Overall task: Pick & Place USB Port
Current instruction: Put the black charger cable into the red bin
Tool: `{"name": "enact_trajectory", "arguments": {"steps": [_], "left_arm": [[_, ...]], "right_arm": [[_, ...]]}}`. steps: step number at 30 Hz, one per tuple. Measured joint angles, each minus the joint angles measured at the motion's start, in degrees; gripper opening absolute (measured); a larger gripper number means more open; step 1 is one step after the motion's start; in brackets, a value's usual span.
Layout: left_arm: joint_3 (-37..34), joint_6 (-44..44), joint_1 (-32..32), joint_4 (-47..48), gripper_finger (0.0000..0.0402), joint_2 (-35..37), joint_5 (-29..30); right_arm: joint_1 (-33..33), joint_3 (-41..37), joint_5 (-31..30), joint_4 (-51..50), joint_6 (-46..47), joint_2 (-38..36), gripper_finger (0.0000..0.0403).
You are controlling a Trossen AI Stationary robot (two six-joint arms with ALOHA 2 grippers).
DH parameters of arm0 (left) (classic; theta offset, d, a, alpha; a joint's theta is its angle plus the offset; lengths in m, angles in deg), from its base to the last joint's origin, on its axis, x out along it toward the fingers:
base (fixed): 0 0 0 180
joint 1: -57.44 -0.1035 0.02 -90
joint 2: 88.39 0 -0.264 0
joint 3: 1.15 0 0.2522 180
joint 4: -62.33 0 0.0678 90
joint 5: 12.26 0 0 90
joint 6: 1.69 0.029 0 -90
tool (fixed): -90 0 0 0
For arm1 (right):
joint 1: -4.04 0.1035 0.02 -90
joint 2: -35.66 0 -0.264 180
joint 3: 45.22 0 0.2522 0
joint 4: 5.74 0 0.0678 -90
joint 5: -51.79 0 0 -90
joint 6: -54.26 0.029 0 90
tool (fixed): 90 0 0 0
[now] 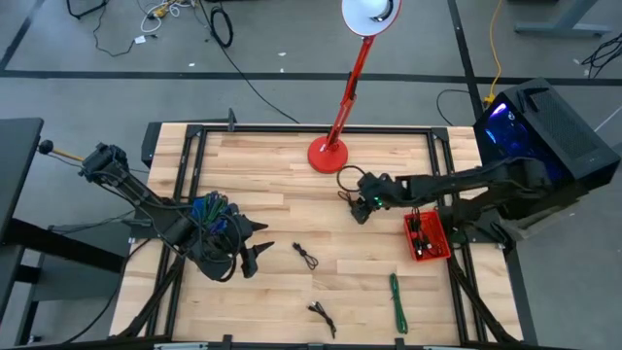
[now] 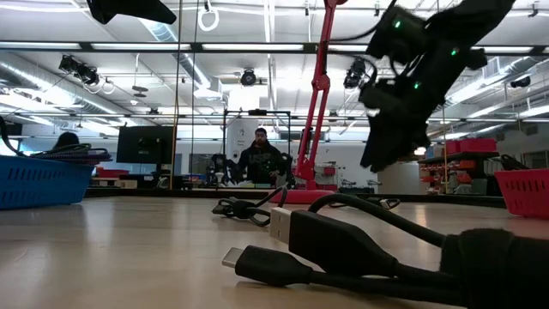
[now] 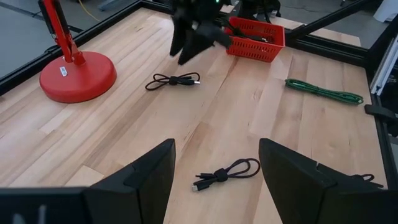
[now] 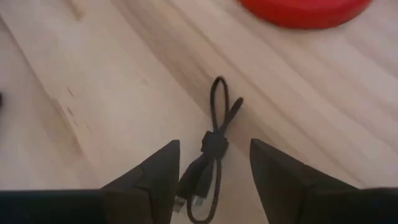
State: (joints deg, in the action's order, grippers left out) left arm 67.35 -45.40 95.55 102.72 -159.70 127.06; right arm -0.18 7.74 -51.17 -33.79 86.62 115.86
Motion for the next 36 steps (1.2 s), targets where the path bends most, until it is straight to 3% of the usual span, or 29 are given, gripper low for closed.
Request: {"name": "enact_trajectory", "arguments": {"steps": [25,28,32,36], "left_arm": [[0.0,-0.5,0.0,0.3,0.0236,0.0,0.0],[0.0,-0.6,0.0,0.3,0.0236,0.0,0.0],[0.0,-0.6,0.0,0.3,0.0236,0.0,0.0],[0.0,-0.6,0.0,0.3,0.0236,0.0,0.0]], "right_arm": [[-2.6,0.2,3.3,6.5,0.6,14.1,0.0191],[-2.9,0.2,3.0,6.1,2.6,14.3,0.0147],[-3.7,0.2,5.0,6.0,2.7,14.3,0.0032],[-4.4,0.4,7.9,5.8,2.7,13.7,0.0021]]}}
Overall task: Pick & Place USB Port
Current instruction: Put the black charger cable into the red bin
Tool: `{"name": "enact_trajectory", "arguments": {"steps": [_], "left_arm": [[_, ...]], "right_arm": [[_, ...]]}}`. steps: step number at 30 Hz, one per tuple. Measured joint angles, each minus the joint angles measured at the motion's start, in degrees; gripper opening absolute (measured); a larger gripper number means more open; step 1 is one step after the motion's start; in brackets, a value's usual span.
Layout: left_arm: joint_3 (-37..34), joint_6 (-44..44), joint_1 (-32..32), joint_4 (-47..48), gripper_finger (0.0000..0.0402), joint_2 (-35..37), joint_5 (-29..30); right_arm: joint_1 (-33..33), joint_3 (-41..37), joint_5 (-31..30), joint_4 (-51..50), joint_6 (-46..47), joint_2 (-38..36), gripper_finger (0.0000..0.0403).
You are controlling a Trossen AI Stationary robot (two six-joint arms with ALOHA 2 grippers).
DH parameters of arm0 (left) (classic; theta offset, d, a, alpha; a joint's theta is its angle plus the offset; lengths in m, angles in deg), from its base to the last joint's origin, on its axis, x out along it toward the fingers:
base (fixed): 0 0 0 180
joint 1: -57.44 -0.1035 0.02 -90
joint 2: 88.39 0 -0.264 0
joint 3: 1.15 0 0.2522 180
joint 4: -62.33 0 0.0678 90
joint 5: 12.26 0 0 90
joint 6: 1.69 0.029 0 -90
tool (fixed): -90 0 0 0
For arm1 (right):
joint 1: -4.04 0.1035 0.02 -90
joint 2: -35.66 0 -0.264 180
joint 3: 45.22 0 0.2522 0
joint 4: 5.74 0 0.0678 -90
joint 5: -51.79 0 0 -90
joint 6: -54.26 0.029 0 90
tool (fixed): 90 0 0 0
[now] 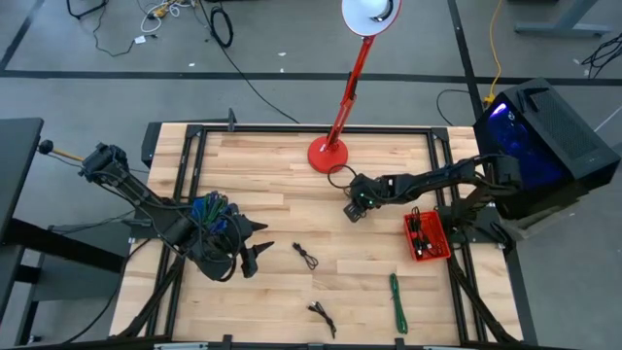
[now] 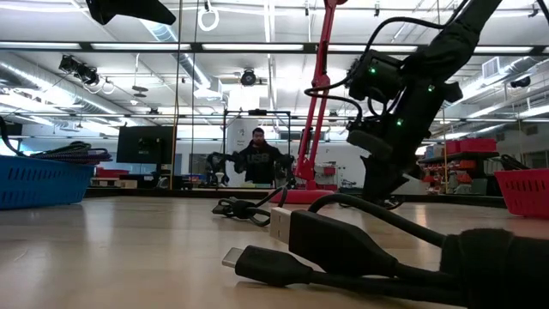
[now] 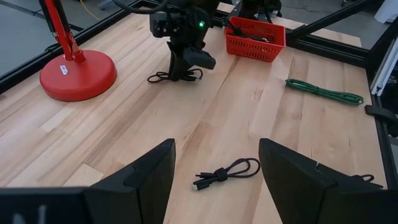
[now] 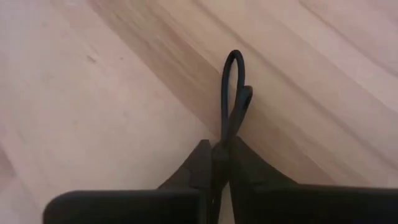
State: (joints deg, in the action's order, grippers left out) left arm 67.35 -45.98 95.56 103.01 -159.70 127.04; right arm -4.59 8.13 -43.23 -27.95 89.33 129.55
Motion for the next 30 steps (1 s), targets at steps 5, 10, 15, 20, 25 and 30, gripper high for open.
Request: {"name": "enact_trajectory", "arguments": {"steps": [5,10,15,20,25,30], "left_arm": [[0.0,-0.1,0.0,0.3,0.0236,0.0,0.0],[0.0,-0.1,0.0,0.5,0.0236,0.0,0.0],[0.0,-0.7,0.0,0.8,0.0236,0.0,0.0],[0.0,-1.6,0.0,1.0,0.0236,0.0,0.0],[0.0,-1.6,0.0,1.0,0.0236,0.0,0.0],[0.0,-1.9,0.0,1.0,0.0236,0.0,0.0]], "right_arm": [[0.4,1.8,7.2,-5.2,-1.5,-5.3,0.0016],[2.1,5.3,7.9,-11.7,-3.0,-13.0,0.0016],[6.6,9.7,2.8,-27.1,-2.3,-20.3,0.0016],[13.2,11.3,-1.6,-38.4,3.5,-27.1,0.0016],[21.5,11.3,-5.4,-45.6,10.9,-32.1,0.0016],[29.8,11.3,-8.5,-52.4,20.2,-34.7,0.0016]]}}
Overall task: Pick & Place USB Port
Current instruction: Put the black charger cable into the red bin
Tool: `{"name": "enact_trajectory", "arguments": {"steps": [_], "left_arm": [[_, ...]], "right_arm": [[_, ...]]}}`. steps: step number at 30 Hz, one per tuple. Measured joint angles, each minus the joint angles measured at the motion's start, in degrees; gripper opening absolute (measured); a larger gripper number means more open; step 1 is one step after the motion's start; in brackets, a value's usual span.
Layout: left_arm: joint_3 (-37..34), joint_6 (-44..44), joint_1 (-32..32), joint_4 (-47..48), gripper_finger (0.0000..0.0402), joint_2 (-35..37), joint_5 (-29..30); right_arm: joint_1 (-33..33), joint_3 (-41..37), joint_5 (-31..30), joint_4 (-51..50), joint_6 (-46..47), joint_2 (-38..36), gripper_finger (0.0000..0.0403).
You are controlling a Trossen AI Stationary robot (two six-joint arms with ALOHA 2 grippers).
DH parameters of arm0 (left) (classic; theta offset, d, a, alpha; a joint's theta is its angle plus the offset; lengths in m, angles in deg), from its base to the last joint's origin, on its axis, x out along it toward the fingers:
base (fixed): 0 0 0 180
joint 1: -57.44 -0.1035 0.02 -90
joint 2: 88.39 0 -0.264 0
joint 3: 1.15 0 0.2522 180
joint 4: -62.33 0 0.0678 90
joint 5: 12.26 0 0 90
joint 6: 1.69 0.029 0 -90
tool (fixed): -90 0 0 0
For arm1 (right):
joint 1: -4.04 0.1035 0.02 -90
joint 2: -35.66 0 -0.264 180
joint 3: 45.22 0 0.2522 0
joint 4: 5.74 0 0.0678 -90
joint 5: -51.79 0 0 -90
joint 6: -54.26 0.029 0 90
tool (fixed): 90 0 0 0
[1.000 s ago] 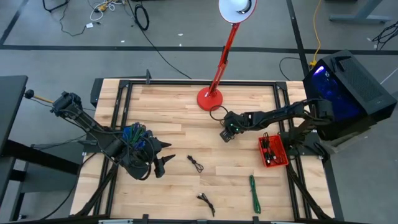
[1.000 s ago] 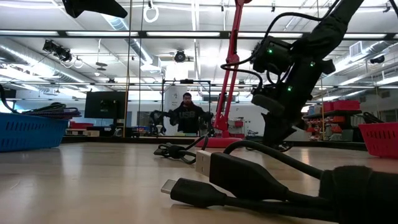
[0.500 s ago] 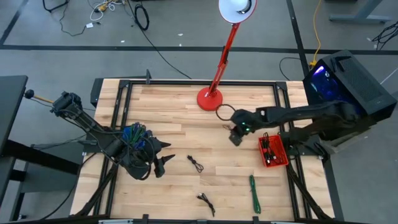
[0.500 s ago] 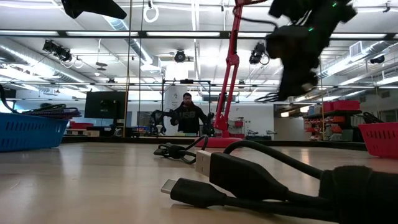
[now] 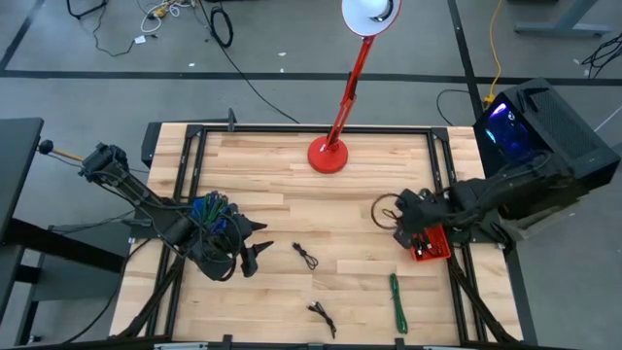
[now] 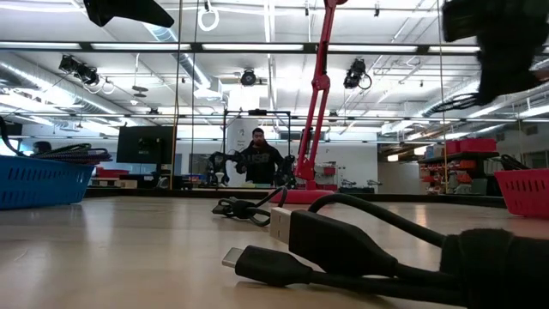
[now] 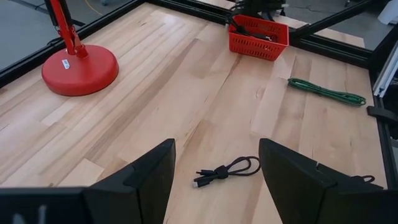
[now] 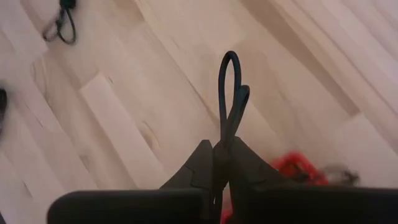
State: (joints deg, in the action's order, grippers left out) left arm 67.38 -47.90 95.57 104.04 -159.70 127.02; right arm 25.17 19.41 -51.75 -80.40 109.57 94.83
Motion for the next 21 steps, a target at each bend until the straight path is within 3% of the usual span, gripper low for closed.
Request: {"name": "enact_trajectory", "arguments": {"steps": [14,21], "left_arm": [[0.0,-1.2,0.0,0.0,0.0236,0.0,0.0],[0.0,-1.2,0.1,0.0,0.0236,0.0,0.0]], "right_arm": [[16.6,0.0,-8.9,-12.3,24.1,-0.3,0.0016],[20.8,0.0,-9.0,-17.0,32.9,0.8,0.0015]]}}
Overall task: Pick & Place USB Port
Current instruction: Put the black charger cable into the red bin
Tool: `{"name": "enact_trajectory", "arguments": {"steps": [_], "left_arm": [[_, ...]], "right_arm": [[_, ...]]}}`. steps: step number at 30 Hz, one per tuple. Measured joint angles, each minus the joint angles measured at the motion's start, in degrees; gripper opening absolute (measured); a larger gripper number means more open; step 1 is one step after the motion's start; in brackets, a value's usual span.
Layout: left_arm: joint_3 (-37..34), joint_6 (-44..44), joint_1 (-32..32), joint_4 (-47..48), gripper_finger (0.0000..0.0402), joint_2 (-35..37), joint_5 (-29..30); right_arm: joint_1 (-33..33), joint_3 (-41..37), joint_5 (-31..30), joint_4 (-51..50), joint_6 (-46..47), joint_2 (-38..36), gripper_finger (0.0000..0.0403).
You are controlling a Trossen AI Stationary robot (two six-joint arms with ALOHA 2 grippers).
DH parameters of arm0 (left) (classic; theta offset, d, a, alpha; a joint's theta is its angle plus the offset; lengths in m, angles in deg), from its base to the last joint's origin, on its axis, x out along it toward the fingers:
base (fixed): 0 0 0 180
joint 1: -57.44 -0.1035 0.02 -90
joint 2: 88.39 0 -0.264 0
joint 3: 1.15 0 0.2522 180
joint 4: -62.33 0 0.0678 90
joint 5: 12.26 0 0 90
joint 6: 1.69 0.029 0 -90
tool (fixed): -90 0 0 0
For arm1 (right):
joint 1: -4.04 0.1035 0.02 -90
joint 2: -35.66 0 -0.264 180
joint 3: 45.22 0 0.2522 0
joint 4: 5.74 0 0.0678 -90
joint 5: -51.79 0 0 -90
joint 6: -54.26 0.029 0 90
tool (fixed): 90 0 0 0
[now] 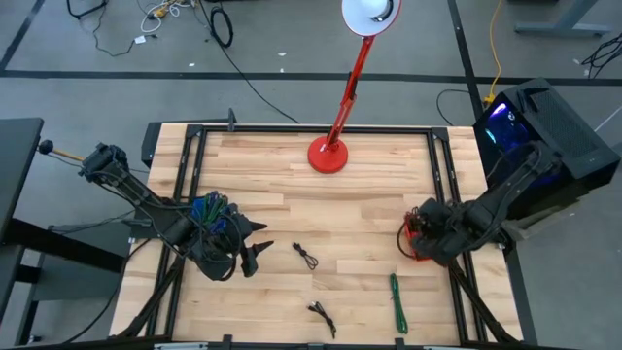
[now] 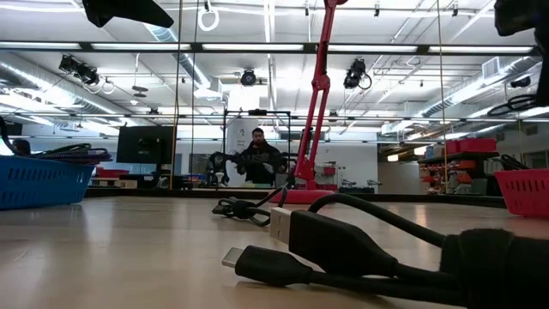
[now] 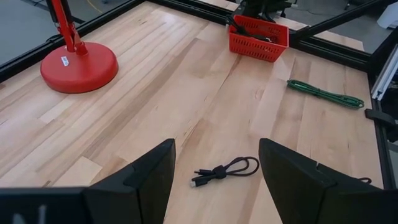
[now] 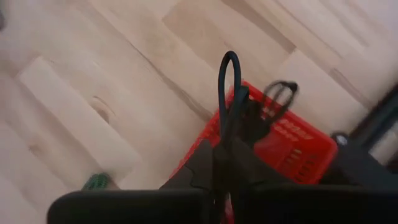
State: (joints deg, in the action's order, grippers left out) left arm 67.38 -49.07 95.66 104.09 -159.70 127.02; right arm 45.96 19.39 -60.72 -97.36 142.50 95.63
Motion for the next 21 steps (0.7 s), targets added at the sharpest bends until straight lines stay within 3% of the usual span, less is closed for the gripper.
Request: {"name": "enact_trajectory", "arguments": {"steps": [10,21], "left_arm": [[0.0,0.0,0.0,0.1,0.0236,0.0,0.0],[0.0,0.0,0.0,0.1,0.0236,0.0,0.0]], "right_arm": [[1.8,-8.3,6.9,-0.9,9.9,3.1,0.0015],[1.9,-8.0,8.1,-1.6,12.0,6.8,0.0015]]}}
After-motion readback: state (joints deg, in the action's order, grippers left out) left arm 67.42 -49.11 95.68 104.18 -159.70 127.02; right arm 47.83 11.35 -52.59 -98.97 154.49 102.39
